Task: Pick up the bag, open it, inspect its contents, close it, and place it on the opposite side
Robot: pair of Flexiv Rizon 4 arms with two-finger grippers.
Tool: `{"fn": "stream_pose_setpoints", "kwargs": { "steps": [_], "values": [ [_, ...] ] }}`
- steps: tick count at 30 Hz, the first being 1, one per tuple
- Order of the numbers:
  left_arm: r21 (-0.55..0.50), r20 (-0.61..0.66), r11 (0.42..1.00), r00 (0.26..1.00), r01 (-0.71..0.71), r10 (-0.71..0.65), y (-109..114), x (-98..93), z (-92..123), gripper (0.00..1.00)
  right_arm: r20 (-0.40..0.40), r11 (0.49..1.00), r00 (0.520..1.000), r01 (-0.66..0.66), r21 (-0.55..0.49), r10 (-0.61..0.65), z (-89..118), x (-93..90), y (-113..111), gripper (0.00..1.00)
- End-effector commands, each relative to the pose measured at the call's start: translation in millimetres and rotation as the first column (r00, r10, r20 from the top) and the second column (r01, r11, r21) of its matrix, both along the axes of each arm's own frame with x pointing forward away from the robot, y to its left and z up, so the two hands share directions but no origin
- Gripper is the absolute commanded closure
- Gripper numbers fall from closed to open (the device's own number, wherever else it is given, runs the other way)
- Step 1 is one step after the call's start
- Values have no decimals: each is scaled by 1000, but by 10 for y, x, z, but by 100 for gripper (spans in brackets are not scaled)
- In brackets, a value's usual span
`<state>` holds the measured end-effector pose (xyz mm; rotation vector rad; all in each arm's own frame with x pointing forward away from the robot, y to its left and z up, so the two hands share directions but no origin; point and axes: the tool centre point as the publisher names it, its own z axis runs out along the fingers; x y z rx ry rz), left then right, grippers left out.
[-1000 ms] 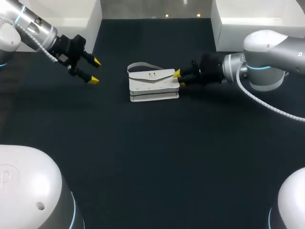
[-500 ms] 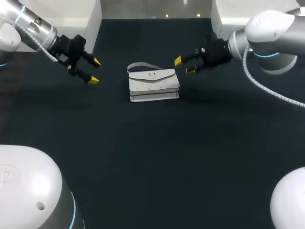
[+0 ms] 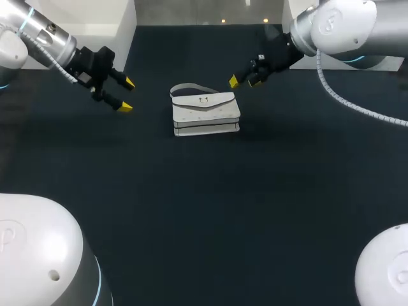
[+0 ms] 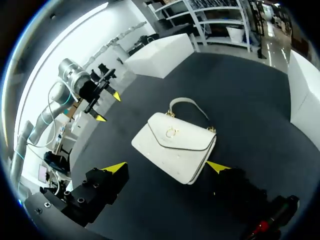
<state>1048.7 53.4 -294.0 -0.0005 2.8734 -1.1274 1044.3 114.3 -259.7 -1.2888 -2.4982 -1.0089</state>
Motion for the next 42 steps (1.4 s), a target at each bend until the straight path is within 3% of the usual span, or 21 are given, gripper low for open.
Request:
{"fn": "stream_pose_setpoints", "kwargs": {
  "steps": [1, 14, 19, 21, 26, 29, 33, 42],
  "values": [
    [-3, 0, 1000, 1000, 2, -2, 0, 17, -14, 0, 16, 997, 1000, -21, -70, 23, 45, -27, 55, 0],
    [-12, 14, 1000, 1000, 24, -24, -40, 37, 22, 0, 16, 997, 1000, -21, -70, 23, 45, -27, 55, 0],
    [8, 67, 996, 994, 87, -87, -226, 105, 164, 0, 128, 974, 976, -152, -169, 175, 97, -68, 199, 0],
    [16, 70, 994, 992, 106, -107, -268, 106, 195, 0, 130, 969, 974, -157, -193, 184, 90, -72, 204, 0],
    [25, 74, 993, 990, 119, -121, -297, 76, 220, 0, 48, 972, 985, -154, -176, 165, -6, -70, 171, 0],
    [41, 93, 990, 986, 133, -136, -297, 54, 214, 0, 72, 974, 984, -151, -168, 165, -32, -76, 146, 0],
    [41, 134, 984, 976, 171, -175, -311, 46, 241, 0, 212, 956, 947, -192, -221, 240, 4, -142, 145, 0],
    [40, 196, 969, 949, 243, -246, -410, 104, 305, 0, 311, 858, 814, -390, -333, 491, -241, -260, 221, 0]
  ]
}}
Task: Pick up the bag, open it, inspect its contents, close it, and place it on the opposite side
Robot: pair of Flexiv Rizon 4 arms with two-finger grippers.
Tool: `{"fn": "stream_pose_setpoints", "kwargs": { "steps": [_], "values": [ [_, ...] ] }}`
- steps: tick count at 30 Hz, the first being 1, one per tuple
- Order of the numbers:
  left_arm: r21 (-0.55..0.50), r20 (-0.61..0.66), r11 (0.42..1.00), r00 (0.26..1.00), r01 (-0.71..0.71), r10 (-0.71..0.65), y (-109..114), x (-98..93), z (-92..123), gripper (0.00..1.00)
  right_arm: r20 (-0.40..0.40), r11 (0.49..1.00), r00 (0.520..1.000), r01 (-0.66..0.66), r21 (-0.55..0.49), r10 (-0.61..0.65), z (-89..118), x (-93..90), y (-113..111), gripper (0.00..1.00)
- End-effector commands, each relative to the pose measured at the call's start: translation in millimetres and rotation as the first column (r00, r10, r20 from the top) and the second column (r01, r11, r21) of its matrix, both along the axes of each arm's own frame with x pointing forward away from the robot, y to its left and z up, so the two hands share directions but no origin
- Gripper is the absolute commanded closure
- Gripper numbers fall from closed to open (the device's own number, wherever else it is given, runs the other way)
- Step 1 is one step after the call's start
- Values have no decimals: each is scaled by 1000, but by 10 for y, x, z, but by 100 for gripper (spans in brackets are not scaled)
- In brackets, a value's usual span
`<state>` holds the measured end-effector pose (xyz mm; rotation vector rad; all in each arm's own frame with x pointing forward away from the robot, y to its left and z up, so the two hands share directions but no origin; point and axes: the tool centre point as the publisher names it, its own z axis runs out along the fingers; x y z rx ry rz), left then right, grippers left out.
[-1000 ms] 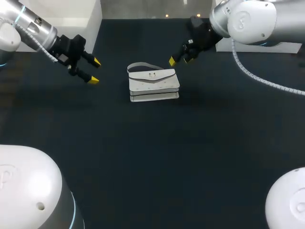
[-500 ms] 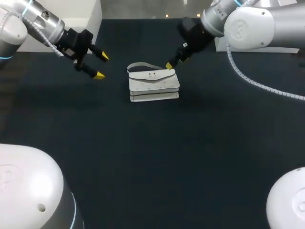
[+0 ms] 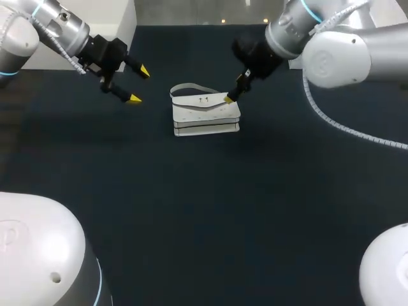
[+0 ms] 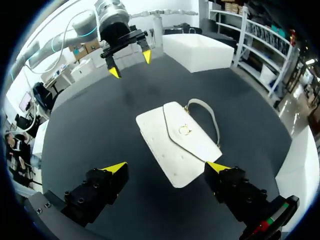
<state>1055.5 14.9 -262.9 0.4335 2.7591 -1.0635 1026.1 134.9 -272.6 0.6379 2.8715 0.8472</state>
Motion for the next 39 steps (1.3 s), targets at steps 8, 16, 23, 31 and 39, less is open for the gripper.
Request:
{"fn": "stream_pose_setpoints", "kwargs": {
  "steps": [8, 16, 23, 31, 39],
  "values": [
    [-10, 30, 999, 998, 48, -47, -128, 82, 52, 0, 149, 965, 964, -194, -174, 221, -196, -119, 94, 0],
    [-17, 37, 999, 999, 28, -28, -151, 198, 135, 0, 149, 956, 959, -206, -210, 239, -203, -124, 102, 0],
    [-17, 37, 999, 999, 28, -28, -151, 198, 135, 0, 149, 956, 959, -206, -210, 239, -203, -124, 102, 0],
    [-36, 99, 995, 992, 88, -84, -339, 244, 96, 0, 307, 904, 877, -263, -337, 370, -410, -89, 159, 0],
    [-39, 76, 992, 991, 118, -115, -459, 333, 62, 0, 360, 896, 847, -261, -360, 392, -625, -80, 27, 0]
  ]
}}
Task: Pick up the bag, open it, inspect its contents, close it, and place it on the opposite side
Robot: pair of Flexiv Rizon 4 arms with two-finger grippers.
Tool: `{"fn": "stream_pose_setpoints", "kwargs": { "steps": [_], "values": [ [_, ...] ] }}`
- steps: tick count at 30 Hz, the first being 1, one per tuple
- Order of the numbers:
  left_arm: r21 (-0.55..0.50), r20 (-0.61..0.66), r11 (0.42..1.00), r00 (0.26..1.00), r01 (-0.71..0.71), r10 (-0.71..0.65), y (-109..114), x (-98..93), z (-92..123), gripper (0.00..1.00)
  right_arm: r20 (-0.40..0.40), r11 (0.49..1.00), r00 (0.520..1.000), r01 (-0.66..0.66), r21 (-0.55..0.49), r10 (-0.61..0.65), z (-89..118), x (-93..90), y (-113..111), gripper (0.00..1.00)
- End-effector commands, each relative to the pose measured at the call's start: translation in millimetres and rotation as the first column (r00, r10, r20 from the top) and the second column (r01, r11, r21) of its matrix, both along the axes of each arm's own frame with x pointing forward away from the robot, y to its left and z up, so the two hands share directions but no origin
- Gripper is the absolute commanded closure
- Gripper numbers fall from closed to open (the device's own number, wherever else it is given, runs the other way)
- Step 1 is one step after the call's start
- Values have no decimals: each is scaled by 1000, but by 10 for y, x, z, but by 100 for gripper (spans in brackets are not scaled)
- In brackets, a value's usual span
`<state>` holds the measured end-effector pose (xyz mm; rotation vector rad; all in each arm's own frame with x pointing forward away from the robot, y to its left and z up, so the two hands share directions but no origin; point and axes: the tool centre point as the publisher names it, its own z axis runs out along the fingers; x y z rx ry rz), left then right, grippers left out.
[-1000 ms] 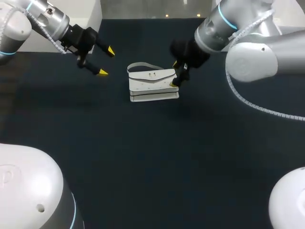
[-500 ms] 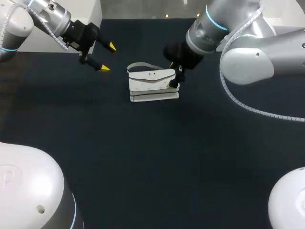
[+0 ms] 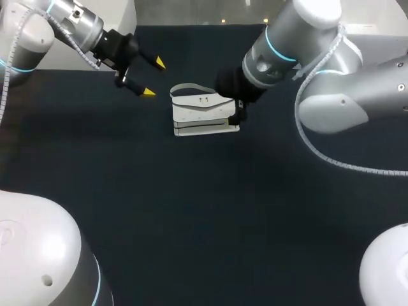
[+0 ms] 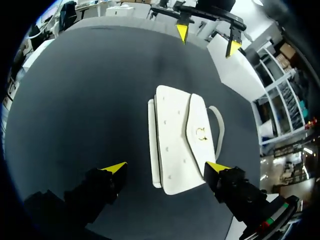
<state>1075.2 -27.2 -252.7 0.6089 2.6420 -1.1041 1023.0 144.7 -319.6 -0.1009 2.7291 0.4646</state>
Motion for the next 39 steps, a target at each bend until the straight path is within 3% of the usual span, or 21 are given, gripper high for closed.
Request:
{"fn": "stream_pose_setpoints", "kwargs": {
  "steps": [1, 12, 17, 26, 28, 29, 30, 39],
  "values": [
    [11, -24, 1000, 1000, 14, -14, -38, 135, -40, 0, 80, 999, 997, 20, 26, -22, -155, -48, -71, 0],
    [11, -24, 1000, 1000, 14, -14, -38, 135, -40, 0, 80, 999, 997, 20, 26, -22, -155, -48, -71, 0],
    [-21, 5, 998, 998, 66, -65, -167, 155, -53, 0, 212, 998, 976, -30, -56, 42, -239, 81, -79, 0],
    [-30, 17, 993, 993, 114, -113, -326, 154, -89, 0, 314, 994, 946, -58, -95, 85, -318, 207, -71, 0],
    [-23, 9, 991, 991, 130, -130, -364, 163, -116, 0, 322, 993, 943, -56, -104, 87, -327, 224, -51, 20],
    [-22, 7, 991, 991, 131, -131, -379, 167, -129, 0, 325, 993, 942, -56, -108, 89, -333, 235, -47, 26],
    [-16, 1, 990, 990, 140, -140, -397, 169, -143, 0, 326, 993, 941, -57, -108, 90, -339, 246, -47, 51],
    [-7, -17, 986, 986, 165, -165, -461, 176, -213, 0, 341, 990, 936, -38, -134, 82, -394, 332, -47, 67]
  ]
}}
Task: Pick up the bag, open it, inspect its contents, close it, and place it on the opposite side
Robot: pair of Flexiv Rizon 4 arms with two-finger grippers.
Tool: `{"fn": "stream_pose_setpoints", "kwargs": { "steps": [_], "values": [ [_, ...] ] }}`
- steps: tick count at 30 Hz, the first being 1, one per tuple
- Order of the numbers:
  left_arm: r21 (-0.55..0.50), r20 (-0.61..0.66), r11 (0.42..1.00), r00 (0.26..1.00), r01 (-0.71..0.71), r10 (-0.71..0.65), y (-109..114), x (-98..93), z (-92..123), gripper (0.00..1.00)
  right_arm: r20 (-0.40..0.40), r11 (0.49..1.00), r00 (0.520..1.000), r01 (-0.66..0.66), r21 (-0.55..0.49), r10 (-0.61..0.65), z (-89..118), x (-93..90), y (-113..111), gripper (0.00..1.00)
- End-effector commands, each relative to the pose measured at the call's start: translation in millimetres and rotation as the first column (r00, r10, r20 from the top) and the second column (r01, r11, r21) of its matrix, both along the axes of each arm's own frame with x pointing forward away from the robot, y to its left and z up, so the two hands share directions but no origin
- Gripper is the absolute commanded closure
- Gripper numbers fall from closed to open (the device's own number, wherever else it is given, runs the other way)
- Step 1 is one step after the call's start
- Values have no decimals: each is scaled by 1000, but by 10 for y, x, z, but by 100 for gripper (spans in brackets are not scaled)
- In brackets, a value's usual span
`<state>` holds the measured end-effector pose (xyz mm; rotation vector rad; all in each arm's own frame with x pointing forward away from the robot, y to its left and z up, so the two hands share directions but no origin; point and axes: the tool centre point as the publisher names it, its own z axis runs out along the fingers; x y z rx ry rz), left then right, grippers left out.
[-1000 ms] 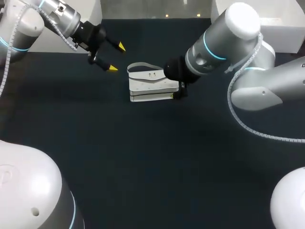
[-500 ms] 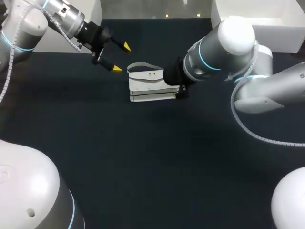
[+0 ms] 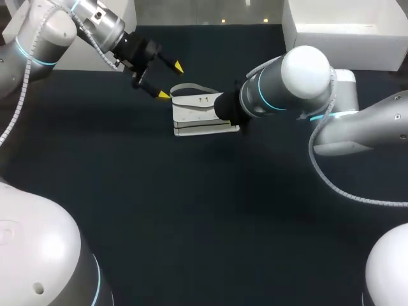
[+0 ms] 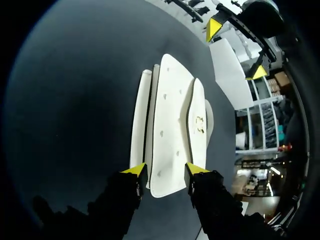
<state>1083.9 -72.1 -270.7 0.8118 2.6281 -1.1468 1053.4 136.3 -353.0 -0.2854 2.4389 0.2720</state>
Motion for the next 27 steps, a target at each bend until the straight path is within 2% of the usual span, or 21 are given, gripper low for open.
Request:
{"fn": "stream_pose_setpoints", "kwargs": {
  "steps": [1, 9, 17, 22, 27],
  "values": [
    [1, -21, 1000, 1000, 21, -21, -14, 90, -38, 0, 31, 1000, 999, 10, 3, -11, -64, 33, 41, 68],
    [3, -29, 1000, 999, 26, -26, -3, 77, -59, 0, 25, 1000, 1000, 17, -1, -17, -141, 48, 57, 73],
    [1, -35, 999, 999, 32, -32, 6, 55, -74, 0, 26, 1000, 999, 27, 7, -27, -166, 54, 52, 82],
    [2, -32, 999, 999, 35, -35, 14, 37, -76, 0, 35, 999, 999, 38, 10, -39, -168, 58, 47, 100],
    [3, -27, 999, 999, 38, -38, 21, 24, -81, 0, 49, 999, 998, 48, 13, -48, -149, 13, 52, 100]
  ]
}}
